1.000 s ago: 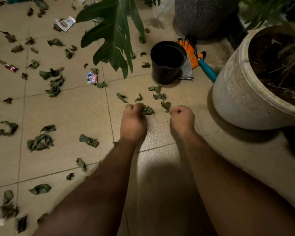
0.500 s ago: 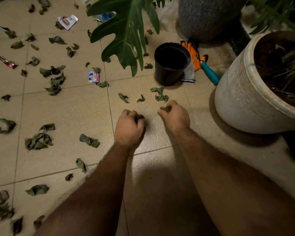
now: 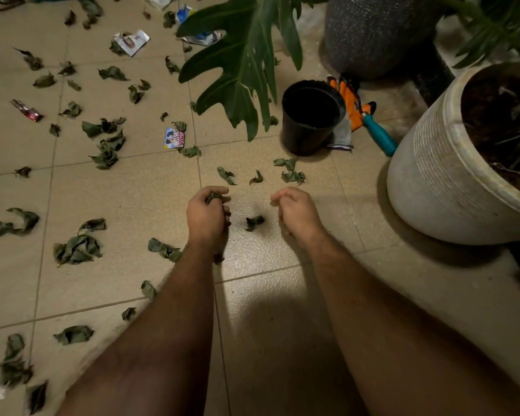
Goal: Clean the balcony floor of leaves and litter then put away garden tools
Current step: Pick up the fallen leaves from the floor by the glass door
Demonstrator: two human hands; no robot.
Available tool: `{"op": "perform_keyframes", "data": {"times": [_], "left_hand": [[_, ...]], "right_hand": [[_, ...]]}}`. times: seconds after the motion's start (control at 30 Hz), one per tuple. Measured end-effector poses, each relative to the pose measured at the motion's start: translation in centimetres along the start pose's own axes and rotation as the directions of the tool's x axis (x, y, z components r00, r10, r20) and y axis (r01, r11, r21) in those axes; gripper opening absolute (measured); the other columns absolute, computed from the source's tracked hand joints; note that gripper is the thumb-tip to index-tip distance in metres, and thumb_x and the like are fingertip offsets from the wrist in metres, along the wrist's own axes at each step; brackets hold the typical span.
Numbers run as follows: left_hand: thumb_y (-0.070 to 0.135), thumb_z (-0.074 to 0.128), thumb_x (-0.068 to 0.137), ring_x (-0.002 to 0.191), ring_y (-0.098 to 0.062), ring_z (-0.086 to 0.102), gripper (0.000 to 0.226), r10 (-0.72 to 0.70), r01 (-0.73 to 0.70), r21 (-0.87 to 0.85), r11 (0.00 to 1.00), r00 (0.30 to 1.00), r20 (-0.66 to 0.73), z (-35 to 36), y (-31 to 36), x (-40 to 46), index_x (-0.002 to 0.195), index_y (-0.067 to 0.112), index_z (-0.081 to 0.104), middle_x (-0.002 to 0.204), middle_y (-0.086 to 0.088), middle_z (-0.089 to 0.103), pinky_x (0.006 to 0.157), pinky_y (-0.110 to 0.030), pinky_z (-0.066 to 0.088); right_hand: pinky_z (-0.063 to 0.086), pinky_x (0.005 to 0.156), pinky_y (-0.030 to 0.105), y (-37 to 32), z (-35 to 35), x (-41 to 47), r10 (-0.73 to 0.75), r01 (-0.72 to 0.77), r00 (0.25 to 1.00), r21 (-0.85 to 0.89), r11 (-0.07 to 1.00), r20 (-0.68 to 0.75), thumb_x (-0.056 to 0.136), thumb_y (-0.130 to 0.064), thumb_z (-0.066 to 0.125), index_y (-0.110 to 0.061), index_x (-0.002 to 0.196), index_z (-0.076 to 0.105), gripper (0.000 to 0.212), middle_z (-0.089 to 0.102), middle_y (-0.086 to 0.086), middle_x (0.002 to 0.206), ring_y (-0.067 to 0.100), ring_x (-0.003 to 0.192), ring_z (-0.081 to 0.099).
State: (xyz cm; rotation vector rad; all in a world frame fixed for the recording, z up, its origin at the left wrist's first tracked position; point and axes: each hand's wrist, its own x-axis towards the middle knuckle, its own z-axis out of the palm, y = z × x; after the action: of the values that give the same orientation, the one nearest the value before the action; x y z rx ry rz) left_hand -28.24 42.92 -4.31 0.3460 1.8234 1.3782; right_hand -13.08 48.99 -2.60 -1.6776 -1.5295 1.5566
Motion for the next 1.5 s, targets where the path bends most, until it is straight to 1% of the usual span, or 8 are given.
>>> {"op": "perform_keyframes", "data": {"times": [0.13,0.3,0.53,0.7,0.87,1.03,1.2,1.5], "left_hand": [[0.011,0.062,0.088,0.074,-0.014,0.06,0.017,0.079,-0.057,0.197,0.979,0.991,-0.106,-0.4,-0.4,1.5,0.079,0.025,0.06,0.077,0.004,0.064,0.077,-0.033,0.054],[0.03,0.072,0.09,0.064,0.006,0.058,0.017,0.256,-0.21,0.41,0.887,0.965,-0.06,0.1,1.0,2.7,0.093,0.015,0.065,0.082,0.004,0.067,0.056,-0.011,0.041],[0.021,0.048,0.104,0.112,-0.021,0.051,0.046,0.318,-0.342,0.686,0.643,0.933,0.167,0.9,2.0,5.6,0.149,0.018,0.043,0.128,-0.009,0.047,0.103,-0.029,0.038],[0.019,0.054,0.1,0.117,-0.033,0.054,0.035,0.273,-0.356,0.767,0.535,0.931,0.242,2.0,1.2,5.8,0.134,0.012,0.06,0.129,-0.017,0.049,0.106,-0.036,0.041],[0.02,0.064,0.095,0.106,-0.029,0.055,0.024,0.353,-0.346,0.763,0.546,0.921,0.166,2.2,0.4,5.0,0.112,0.005,0.067,0.122,-0.015,0.05,0.096,-0.037,0.046],[0.02,0.063,0.095,0.095,-0.029,0.061,0.018,0.376,-0.338,0.698,0.631,0.921,0.106,2.2,0.8,4.7,0.101,0.004,0.067,0.105,-0.014,0.065,0.082,-0.037,0.049],[0.005,0.061,0.091,0.101,-0.022,0.064,0.017,0.334,-0.332,0.513,0.791,0.938,0.092,2.9,2.0,4.5,0.106,0.011,0.066,0.102,-0.004,0.067,0.089,-0.034,0.053],[0.023,0.058,0.098,0.122,-0.027,0.048,0.04,0.215,-0.417,0.705,0.574,0.907,0.362,6.6,1.0,3.3,0.138,0.021,0.056,0.135,-0.013,0.044,0.111,-0.039,0.041]], "right_hand": [[0.057,0.082,0.034,1.1,2.3,-0.9,-0.075,0.084,0.995,-0.172,0.982,0.06,0.089,-0.036,0.069,-0.022,0.106,0.063,0.022,0.067,-0.008,0.103,0.013,0.092,0.065],[0.047,0.061,0.03,2.4,3.3,-1.8,-0.32,0.334,0.937,-0.633,0.698,0.142,0.088,-0.042,0.067,-0.022,0.094,0.056,0.024,0.062,-0.007,0.084,0.012,0.073,0.057],[0.037,0.053,0.03,2.5,1.4,-1.9,-0.173,0.165,0.985,-0.296,0.941,0.0,0.085,-0.012,0.062,-0.015,0.075,0.05,0.016,0.051,-0.001,0.071,0.012,0.062,0.041],[0.041,0.054,0.02,2.7,0.7,-1.3,-0.171,0.161,0.985,-0.448,0.879,0.016,0.089,-0.017,0.067,-0.021,0.103,0.057,0.019,0.059,-0.005,0.087,0.006,0.069,0.053],[0.036,0.059,0.019,3.2,1.3,-1.3,-0.284,0.256,0.958,-0.59,0.766,0.048,0.086,-0.019,0.067,-0.018,0.078,0.057,0.013,0.051,-0.005,0.085,0.009,0.075,0.047],[0.046,0.055,0.029,2.3,0.9,-1.3,-0.066,0.059,0.996,-0.115,0.992,-0.063,0.082,-0.004,0.065,-0.011,0.075,0.053,0.016,0.056,0.003,0.075,0.017,0.066,0.05],[0.038,0.043,0.021,0.4,-1.3,0.3,0.199,-0.138,0.973,0.4,0.906,-0.116,0.093,-0.001,0.056,-0.014,0.096,0.06,0.014,0.067,0.012,0.085,0.009,0.055,0.049],[0.026,0.042,0.024,-0.1,-3.2,1.8,0.226,-0.119,0.943,0.387,0.914,-0.245,0.094,-0.011,0.046,-0.013,0.075,0.058,0.022,0.047,0.0,0.063,0.011,0.052,0.036]]}}
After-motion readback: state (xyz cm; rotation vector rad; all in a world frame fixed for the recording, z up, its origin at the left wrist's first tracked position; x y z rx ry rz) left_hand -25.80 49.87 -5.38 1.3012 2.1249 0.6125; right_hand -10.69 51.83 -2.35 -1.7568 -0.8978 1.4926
